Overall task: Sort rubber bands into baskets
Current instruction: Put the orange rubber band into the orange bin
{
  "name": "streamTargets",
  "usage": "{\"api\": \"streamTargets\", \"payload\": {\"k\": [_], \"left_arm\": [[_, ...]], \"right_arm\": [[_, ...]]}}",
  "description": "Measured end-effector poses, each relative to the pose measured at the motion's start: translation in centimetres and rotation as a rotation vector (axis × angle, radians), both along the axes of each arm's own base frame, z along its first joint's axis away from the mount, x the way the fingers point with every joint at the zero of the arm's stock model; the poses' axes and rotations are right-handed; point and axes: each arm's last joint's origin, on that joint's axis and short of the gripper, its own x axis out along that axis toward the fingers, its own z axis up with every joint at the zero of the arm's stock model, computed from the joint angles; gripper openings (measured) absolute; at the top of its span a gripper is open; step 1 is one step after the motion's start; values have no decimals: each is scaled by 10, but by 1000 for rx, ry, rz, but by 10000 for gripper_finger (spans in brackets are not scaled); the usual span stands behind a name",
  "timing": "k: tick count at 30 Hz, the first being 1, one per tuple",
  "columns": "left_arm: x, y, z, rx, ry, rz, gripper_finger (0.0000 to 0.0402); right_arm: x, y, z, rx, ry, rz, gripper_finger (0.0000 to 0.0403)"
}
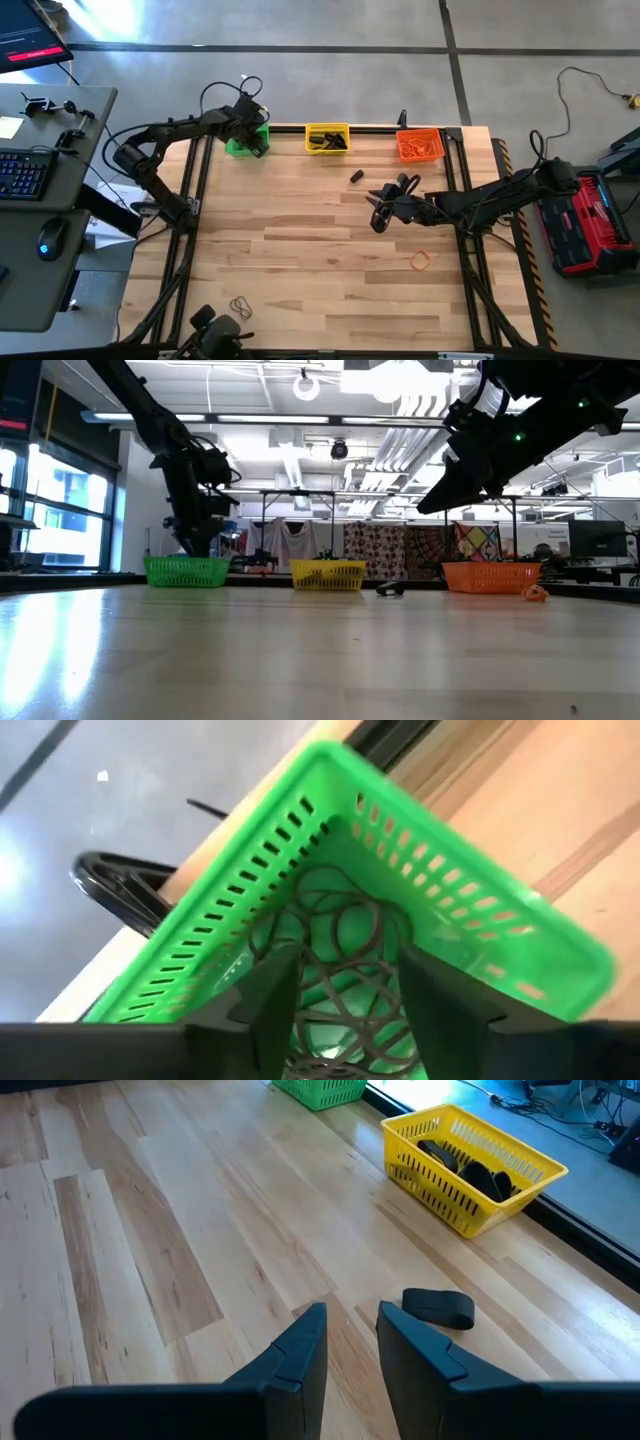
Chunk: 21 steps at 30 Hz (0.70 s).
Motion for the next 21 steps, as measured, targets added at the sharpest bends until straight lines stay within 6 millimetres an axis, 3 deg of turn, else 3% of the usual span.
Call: {"api": "streamTargets", "payload": {"k": [9,21], "left_arm": [[0,-22,28,167,-159,-7,190],[4,-123,46,348,-482,-277,191]], "right_arm": [[0,0,-1,-23,24,21,80],[1,15,6,23,138,199,80]]}}
